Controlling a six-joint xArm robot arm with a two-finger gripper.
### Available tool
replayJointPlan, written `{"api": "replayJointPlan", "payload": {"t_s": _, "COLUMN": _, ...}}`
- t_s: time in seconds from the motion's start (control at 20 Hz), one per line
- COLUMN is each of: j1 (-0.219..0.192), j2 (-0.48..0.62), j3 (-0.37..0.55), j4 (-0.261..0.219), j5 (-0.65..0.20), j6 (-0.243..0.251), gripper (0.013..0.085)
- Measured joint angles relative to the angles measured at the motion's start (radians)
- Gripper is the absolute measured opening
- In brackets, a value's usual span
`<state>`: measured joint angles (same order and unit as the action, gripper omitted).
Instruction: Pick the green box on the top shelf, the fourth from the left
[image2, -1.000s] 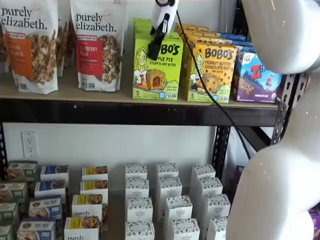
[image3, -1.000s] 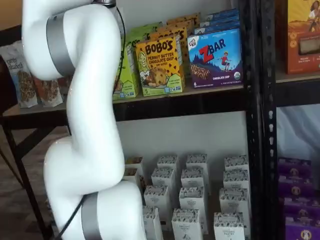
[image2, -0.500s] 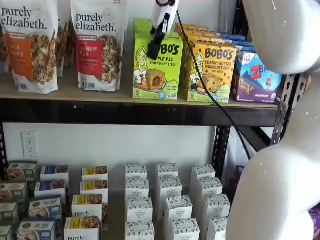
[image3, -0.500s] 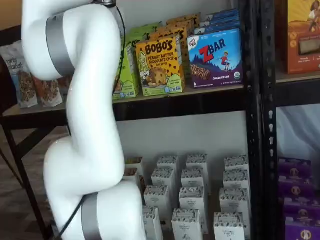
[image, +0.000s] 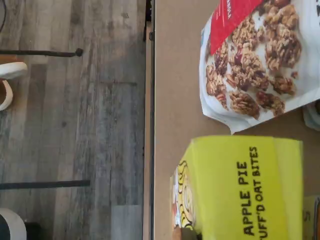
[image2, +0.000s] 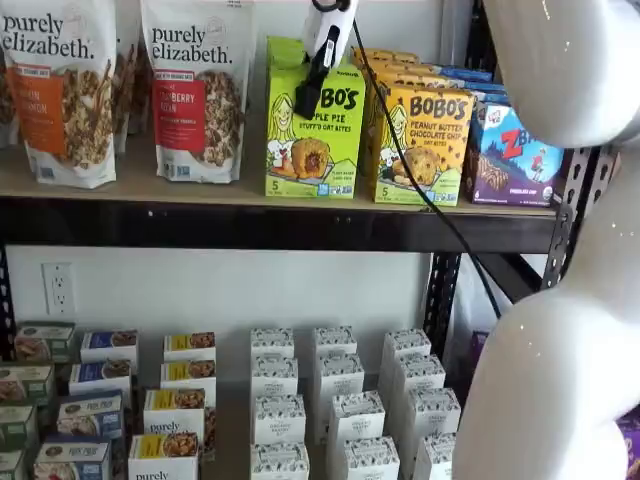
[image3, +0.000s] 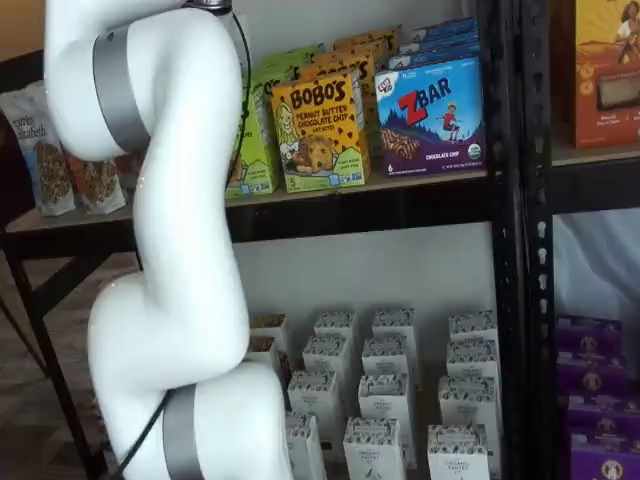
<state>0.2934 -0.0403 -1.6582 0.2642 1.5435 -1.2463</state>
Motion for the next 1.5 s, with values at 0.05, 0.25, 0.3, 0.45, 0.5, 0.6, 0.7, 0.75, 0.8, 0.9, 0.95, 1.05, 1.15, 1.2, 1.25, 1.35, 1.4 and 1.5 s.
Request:
{"api": "replayJointPlan", "payload": {"t_s": 0.05, "j1": 0.000, "j2": -0.001, "j3": 0.000, "j4": 0.000, "j5": 0.000, "j6": 0.000, "gripper": 0.0290}}
{"api": "replayJointPlan", "payload": {"t_s": 0.25, "j1": -0.003, "j2": -0.003, "j3": -0.001, "j4": 0.002, "j5": 0.002, "j6": -0.001, "gripper": 0.0290}}
{"api": "replayJointPlan", "payload": {"t_s": 0.3, "j1": -0.004, "j2": -0.002, "j3": -0.004, "j4": 0.003, "j5": 0.006, "j6": -0.002, "gripper": 0.0290}}
{"api": "replayJointPlan", "payload": {"t_s": 0.45, "j1": -0.004, "j2": -0.001, "j3": -0.016, "j4": -0.001, "j5": 0.026, "j6": 0.001, "gripper": 0.0290}}
{"api": "replayJointPlan", "payload": {"t_s": 0.5, "j1": -0.001, "j2": -0.003, "j3": -0.016, "j4": -0.009, "j5": 0.031, "j6": 0.003, "gripper": 0.0290}}
{"api": "replayJointPlan", "payload": {"t_s": 0.6, "j1": 0.005, "j2": -0.012, "j3": -0.013, "j4": -0.023, "j5": 0.037, "j6": 0.009, "gripper": 0.0290}}
{"api": "replayJointPlan", "payload": {"t_s": 0.7, "j1": 0.012, "j2": -0.028, "j3": 0.001, "j4": -0.037, "j5": 0.035, "j6": 0.015, "gripper": 0.0290}}
{"api": "replayJointPlan", "payload": {"t_s": 0.75, "j1": 0.014, "j2": -0.034, "j3": 0.005, "j4": -0.043, "j5": 0.041, "j6": 0.017, "gripper": 0.0290}}
{"api": "replayJointPlan", "payload": {"t_s": 0.8, "j1": 0.014, "j2": -0.038, "j3": 0.006, "j4": -0.045, "j5": 0.051, "j6": 0.017, "gripper": 0.0290}}
{"api": "replayJointPlan", "payload": {"t_s": 0.9, "j1": 0.011, "j2": -0.043, "j3": 0.006, "j4": -0.041, "j5": 0.074, "j6": 0.016, "gripper": 0.0290}}
{"api": "replayJointPlan", "payload": {"t_s": 0.95, "j1": 0.010, "j2": -0.048, "j3": 0.009, "j4": -0.041, "j5": 0.080, "j6": 0.016, "gripper": 0.0290}}
{"api": "replayJointPlan", "payload": {"t_s": 1.05, "j1": 0.008, "j2": -0.062, "j3": 0.019, "j4": -0.042, "j5": 0.092, "j6": 0.014, "gripper": 0.0290}}
{"api": "replayJointPlan", "payload": {"t_s": 1.15, "j1": 0.006, "j2": -0.073, "j3": 0.024, "j4": -0.041, "j5": 0.114, "j6": 0.013, "gripper": 0.0290}}
{"api": "replayJointPlan", "payload": {"t_s": 1.2, "j1": 0.004, "j2": -0.076, "j3": 0.024, "j4": -0.040, "j5": 0.125, "j6": 0.013, "gripper": 0.0290}}
{"api": "replayJointPlan", "payload": {"t_s": 1.25, "j1": 0.003, "j2": -0.082, "j3": 0.027, "j4": -0.039, "j5": 0.134, "j6": 0.012, "gripper": 0.0290}}
{"api": "replayJointPlan", "payload": {"t_s": 1.35, "j1": 0.000, "j2": -0.097, "j3": 0.037, "j4": -0.037, "j5": 0.143, "j6": 0.011, "gripper": 0.0290}}
{"api": "replayJointPlan", "payload": {"t_s": 1.4, "j1": -0.001, "j2": -0.109, "j3": 0.046, "j4": -0.037, "j5": 0.147, "j6": 0.011, "gripper": 0.0290}}
{"api": "replayJointPlan", "payload": {"t_s": 1.5, "j1": -0.004, "j2": -0.130, "j3": 0.059, "j4": -0.035, "j5": 0.159, "j6": 0.010, "gripper": 0.0290}}
